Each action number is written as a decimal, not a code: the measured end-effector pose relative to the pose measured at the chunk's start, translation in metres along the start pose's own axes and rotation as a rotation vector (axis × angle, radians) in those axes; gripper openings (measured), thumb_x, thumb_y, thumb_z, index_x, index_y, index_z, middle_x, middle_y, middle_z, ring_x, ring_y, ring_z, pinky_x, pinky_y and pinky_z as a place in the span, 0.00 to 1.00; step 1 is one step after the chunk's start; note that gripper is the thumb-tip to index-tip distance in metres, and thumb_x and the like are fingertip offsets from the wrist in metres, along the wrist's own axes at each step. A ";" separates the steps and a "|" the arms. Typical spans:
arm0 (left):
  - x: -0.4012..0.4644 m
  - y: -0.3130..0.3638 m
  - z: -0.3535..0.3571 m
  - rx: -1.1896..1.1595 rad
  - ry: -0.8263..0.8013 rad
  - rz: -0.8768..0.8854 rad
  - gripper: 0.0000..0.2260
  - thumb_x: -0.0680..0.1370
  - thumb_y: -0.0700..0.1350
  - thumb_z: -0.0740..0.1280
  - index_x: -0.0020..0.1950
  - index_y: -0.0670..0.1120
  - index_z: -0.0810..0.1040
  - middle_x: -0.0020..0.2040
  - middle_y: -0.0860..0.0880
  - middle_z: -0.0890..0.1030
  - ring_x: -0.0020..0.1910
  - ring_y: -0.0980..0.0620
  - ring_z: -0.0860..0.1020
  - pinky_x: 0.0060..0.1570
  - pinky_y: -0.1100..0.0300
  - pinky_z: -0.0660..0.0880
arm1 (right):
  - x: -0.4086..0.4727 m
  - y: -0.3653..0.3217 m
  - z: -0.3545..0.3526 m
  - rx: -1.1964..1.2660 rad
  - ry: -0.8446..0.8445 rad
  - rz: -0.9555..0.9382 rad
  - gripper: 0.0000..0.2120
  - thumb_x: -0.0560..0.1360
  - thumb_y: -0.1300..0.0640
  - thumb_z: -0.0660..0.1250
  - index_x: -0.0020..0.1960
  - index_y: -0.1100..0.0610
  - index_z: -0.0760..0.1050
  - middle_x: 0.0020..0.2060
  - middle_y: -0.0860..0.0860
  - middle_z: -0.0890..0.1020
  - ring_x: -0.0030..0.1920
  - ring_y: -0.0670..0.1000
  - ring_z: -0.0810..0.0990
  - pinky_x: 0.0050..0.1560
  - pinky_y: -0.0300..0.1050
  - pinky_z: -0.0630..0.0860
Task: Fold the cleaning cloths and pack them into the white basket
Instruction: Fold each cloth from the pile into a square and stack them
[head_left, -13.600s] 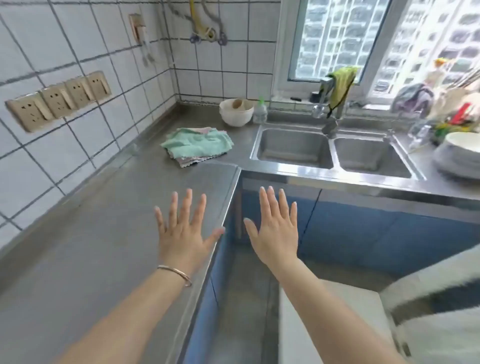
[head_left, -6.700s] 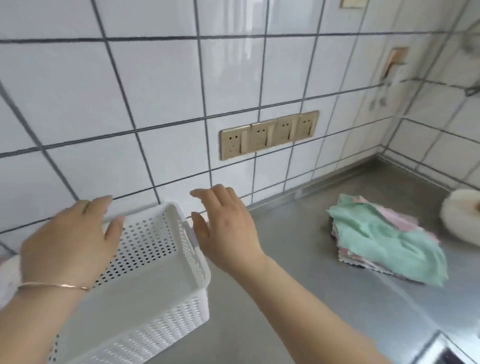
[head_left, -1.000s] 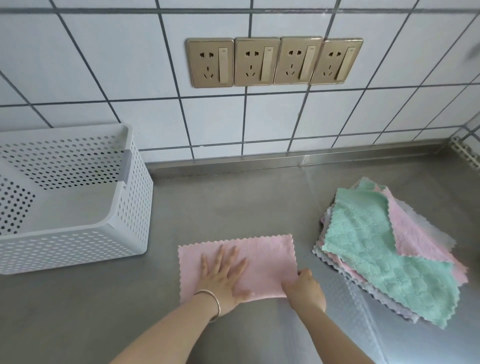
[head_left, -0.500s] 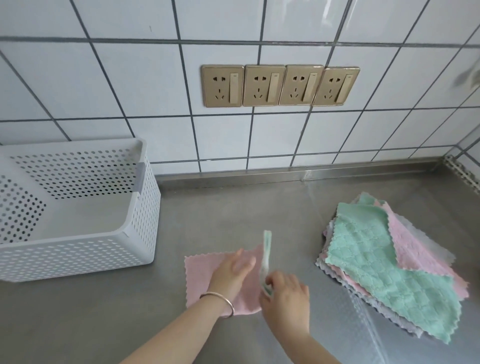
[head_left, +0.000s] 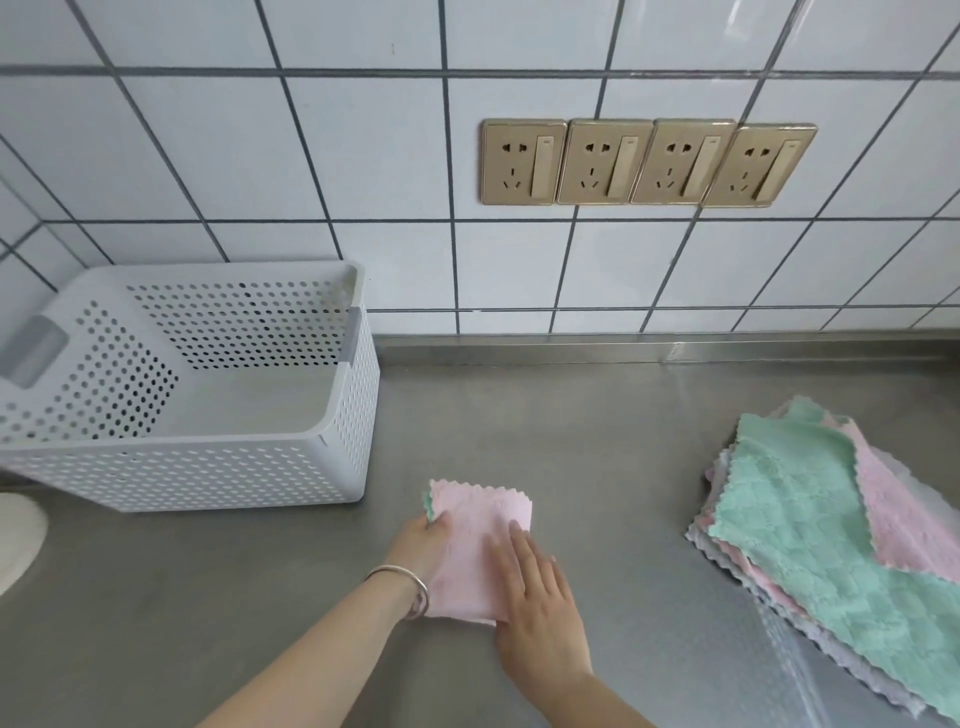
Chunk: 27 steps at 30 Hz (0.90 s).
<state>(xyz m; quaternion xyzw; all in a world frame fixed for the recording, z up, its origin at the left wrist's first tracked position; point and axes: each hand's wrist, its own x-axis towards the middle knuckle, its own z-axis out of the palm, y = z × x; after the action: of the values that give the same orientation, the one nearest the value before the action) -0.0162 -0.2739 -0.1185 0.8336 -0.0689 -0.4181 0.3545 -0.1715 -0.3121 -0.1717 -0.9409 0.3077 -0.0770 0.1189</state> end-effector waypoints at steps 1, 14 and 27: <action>0.001 -0.004 -0.001 0.029 0.035 0.011 0.06 0.77 0.45 0.59 0.47 0.46 0.74 0.44 0.45 0.76 0.41 0.47 0.72 0.43 0.57 0.67 | -0.001 0.001 0.003 -0.010 -0.077 0.007 0.40 0.57 0.57 0.65 0.70 0.55 0.62 0.68 0.52 0.65 0.66 0.53 0.65 0.65 0.49 0.56; 0.010 -0.016 0.007 -0.093 0.329 -0.016 0.06 0.73 0.44 0.67 0.49 0.46 0.79 0.49 0.45 0.82 0.48 0.46 0.78 0.46 0.62 0.68 | -0.008 0.013 0.031 0.011 -0.112 -0.041 0.43 0.62 0.58 0.50 0.76 0.56 0.41 0.76 0.50 0.41 0.67 0.52 0.64 0.62 0.49 0.59; 0.022 -0.024 0.014 0.139 0.334 0.234 0.08 0.77 0.40 0.60 0.39 0.50 0.67 0.42 0.44 0.81 0.43 0.40 0.77 0.41 0.54 0.72 | -0.013 0.012 0.041 -0.107 -0.019 -0.067 0.38 0.67 0.61 0.48 0.75 0.63 0.41 0.76 0.56 0.43 0.76 0.54 0.40 0.70 0.51 0.45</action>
<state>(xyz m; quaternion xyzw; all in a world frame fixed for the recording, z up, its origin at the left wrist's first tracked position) -0.0168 -0.2731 -0.1543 0.9001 -0.1341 -0.2242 0.3486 -0.1797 -0.3068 -0.2154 -0.9564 0.2786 -0.0553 0.0687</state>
